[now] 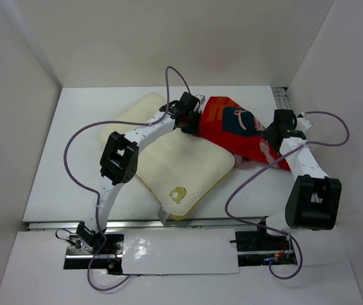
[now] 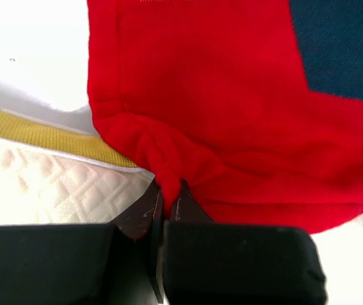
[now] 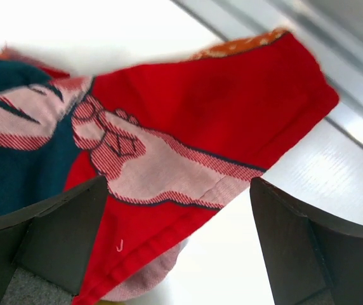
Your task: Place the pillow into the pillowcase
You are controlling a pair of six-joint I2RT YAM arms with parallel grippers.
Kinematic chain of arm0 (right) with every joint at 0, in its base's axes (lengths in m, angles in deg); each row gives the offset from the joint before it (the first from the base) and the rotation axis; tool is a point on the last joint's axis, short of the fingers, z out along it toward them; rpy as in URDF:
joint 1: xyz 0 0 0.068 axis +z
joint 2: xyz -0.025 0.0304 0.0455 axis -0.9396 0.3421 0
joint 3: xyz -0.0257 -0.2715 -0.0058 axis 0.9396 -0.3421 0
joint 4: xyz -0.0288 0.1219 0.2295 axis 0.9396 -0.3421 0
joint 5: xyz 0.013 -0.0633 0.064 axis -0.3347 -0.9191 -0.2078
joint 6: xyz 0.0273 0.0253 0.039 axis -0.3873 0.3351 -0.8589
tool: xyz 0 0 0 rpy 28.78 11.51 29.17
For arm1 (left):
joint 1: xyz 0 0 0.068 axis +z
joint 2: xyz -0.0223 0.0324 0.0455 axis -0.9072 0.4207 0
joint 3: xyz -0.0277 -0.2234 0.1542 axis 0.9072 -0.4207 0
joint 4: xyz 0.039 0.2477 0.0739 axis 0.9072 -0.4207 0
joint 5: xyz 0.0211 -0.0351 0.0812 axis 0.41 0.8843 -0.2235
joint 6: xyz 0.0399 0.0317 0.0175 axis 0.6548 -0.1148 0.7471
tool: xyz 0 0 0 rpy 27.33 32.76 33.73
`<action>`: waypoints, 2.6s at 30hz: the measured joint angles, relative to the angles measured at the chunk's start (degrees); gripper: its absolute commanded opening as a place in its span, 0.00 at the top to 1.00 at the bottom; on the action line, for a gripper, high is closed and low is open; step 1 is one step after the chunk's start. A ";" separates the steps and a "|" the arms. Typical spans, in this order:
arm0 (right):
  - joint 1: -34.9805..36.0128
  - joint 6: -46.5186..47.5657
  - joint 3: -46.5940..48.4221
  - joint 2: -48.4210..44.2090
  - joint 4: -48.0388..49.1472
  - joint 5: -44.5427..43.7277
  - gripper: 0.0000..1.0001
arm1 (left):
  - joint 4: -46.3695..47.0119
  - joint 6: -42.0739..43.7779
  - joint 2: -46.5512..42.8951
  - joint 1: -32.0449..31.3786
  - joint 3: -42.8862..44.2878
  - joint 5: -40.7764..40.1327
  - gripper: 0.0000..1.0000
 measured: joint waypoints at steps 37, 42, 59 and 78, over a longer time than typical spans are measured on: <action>11.96 0.37 -16.52 -7.54 -2.95 15.04 0.06 | 8.72 6.14 -26.43 14.53 -29.29 10.91 1.00; 9.16 0.37 -17.09 -7.43 -2.36 15.34 0.09 | 8.61 6.97 -26.51 14.88 -26.86 11.04 1.00; 6.60 4.20 -13.84 1.86 6.12 21.66 1.00 | 7.74 7.26 -30.14 15.08 -24.76 11.72 1.00; 8.15 8.61 -1.14 -10.97 3.39 19.87 0.10 | 5.33 7.45 -44.15 13.49 -18.21 6.82 1.00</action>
